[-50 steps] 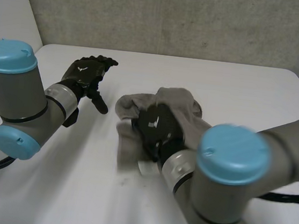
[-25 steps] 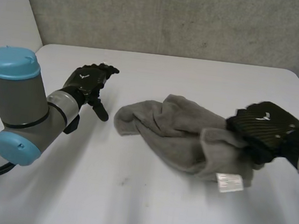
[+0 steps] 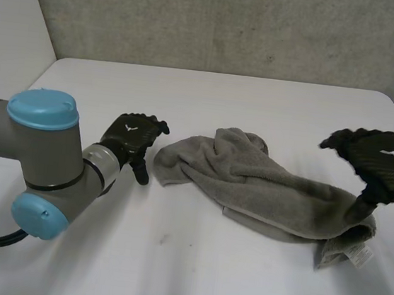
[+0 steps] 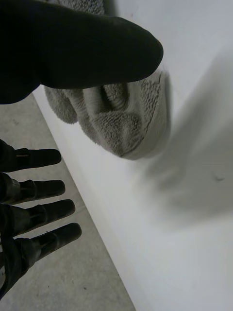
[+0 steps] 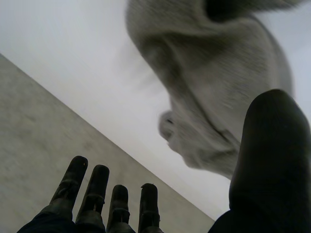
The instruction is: Fold the towel.
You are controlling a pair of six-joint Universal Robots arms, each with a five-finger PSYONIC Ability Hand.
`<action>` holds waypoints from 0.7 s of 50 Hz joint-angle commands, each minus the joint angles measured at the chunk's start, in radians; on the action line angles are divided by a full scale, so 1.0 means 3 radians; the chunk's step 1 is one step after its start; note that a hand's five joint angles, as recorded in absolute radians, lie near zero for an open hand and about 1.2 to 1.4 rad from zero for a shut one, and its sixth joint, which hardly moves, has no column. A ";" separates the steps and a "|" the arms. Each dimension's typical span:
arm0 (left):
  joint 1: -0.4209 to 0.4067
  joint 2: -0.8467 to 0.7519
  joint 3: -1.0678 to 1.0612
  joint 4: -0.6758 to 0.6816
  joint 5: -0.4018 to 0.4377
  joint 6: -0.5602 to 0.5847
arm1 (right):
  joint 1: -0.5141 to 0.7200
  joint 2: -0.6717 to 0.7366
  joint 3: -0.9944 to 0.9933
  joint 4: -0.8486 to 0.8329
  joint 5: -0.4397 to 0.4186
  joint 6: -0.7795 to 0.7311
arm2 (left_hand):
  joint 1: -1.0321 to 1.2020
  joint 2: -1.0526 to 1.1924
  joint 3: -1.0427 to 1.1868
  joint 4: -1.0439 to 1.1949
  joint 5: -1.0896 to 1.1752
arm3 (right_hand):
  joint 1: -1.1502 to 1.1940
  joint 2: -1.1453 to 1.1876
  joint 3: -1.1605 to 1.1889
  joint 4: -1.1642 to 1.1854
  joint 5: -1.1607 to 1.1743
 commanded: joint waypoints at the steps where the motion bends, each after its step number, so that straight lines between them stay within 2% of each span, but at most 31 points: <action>1: -0.0058 -0.0050 0.0000 0.0000 -0.0002 -0.0010 | 0.0393 -0.0231 0.0515 -0.0377 0.0041 -0.0147 | 0.0273 0.0270 0.0272 0.0276 0.0268 | 0.0347 0.0326 0.0331 0.0271 0.0350; 4: -0.0099 -0.0101 0.0016 0.0000 -0.0002 -0.0010 | 0.0419 -0.0185 0.0587 -0.0465 0.0077 -0.0188 | 0.0664 0.0662 0.0663 0.0668 0.0659 | 0.0456 0.0435 0.0440 0.0380 0.0459; 6: -0.0155 -0.0182 0.0046 0.0005 -0.0002 -0.0010 | 0.0424 -0.0037 0.0689 -0.0577 0.0214 -0.0290 | 0.1209 0.1207 0.1209 0.1213 0.1204 | 0.0564 0.0543 0.0548 0.0488 0.0567; 8: -0.0176 -0.0223 0.0056 0.0005 -0.0002 -0.0010 | 0.0434 0.0045 0.0725 -0.0608 0.0301 -0.0372 | 0.1367 0.1365 0.1367 0.1371 0.1362 | 0.0593 0.0572 0.0577 0.0517 0.0596; 12: -0.0207 -0.0306 0.0097 0.0005 -0.0002 -0.0005 | 0.0404 0.0183 0.0868 -0.0675 0.0470 -0.0617 | 0.1408 0.1405 0.1407 0.1411 0.1403 | 0.0622 0.0602 0.0607 0.0547 0.0625; 22: -0.0253 -0.0653 0.0434 0.0000 -0.0012 0.0015 | 0.0404 0.0199 0.1109 -0.0941 0.0511 -0.0771 | 0.1340 0.1337 0.1339 0.1343 0.1335 | 0.0613 0.0592 0.0597 0.0537 0.0616; 31: -0.0253 -0.0898 0.0823 -0.0005 -0.0043 0.0429 | 0.0399 0.0209 0.1114 -0.0987 0.0511 -0.0771 | 0.1388 0.1385 0.1387 0.1392 0.1383 | 0.0603 0.0582 0.0587 0.0527 0.0606; 35: -0.0253 -0.0985 0.0946 -0.0005 -0.0033 0.0481 | 0.0398 0.0240 0.1104 -0.0997 0.0511 -0.0771 | 0.1398 0.1396 0.1397 0.1402 0.1393 | 0.0603 0.0582 0.0587 0.0527 0.0606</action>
